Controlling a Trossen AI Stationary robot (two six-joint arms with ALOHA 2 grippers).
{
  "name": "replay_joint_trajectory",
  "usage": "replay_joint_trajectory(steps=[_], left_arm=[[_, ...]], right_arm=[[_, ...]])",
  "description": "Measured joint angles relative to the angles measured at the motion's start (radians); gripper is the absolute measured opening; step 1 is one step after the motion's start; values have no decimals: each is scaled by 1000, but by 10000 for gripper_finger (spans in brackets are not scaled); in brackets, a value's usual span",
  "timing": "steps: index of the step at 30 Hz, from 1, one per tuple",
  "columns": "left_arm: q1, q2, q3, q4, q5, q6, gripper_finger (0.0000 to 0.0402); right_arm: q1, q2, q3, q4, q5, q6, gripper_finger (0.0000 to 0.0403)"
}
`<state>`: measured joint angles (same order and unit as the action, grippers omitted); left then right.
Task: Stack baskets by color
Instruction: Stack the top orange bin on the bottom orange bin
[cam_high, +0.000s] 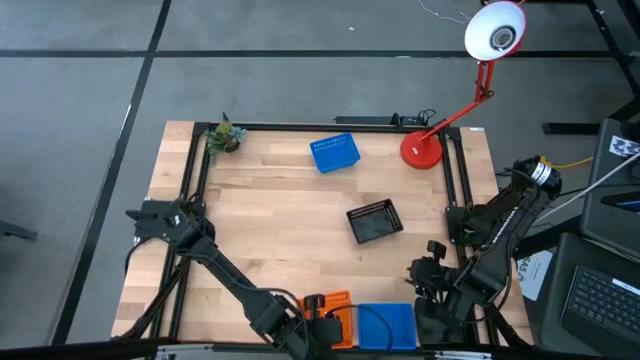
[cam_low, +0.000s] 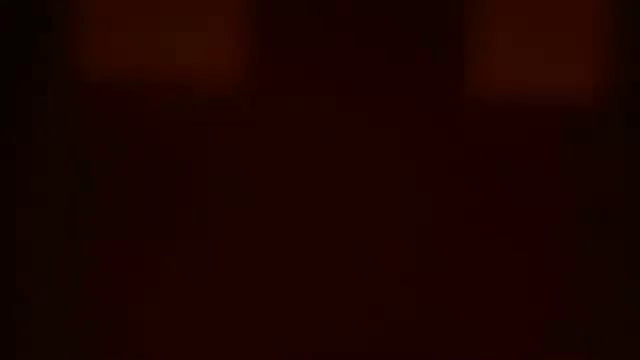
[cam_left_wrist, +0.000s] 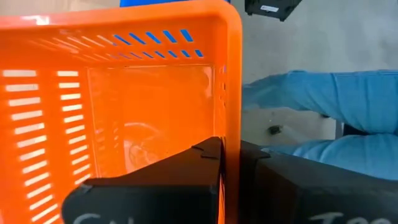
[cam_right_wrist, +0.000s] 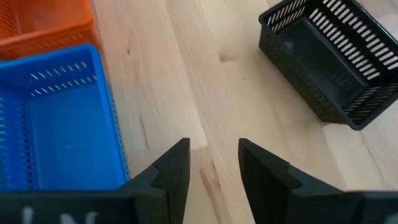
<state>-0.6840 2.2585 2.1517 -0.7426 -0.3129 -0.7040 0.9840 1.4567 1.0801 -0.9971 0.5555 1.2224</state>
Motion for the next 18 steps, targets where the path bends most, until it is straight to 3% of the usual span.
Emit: replay_joint_trajectory(steps=[12,18], left_arm=[[-13,8,0,-54,-7,-6,1],[5,8,0,-87,18,-47,33]], right_arm=[[0,0,0,4,1,5,135],[0,0,0,4,1,6,135]])
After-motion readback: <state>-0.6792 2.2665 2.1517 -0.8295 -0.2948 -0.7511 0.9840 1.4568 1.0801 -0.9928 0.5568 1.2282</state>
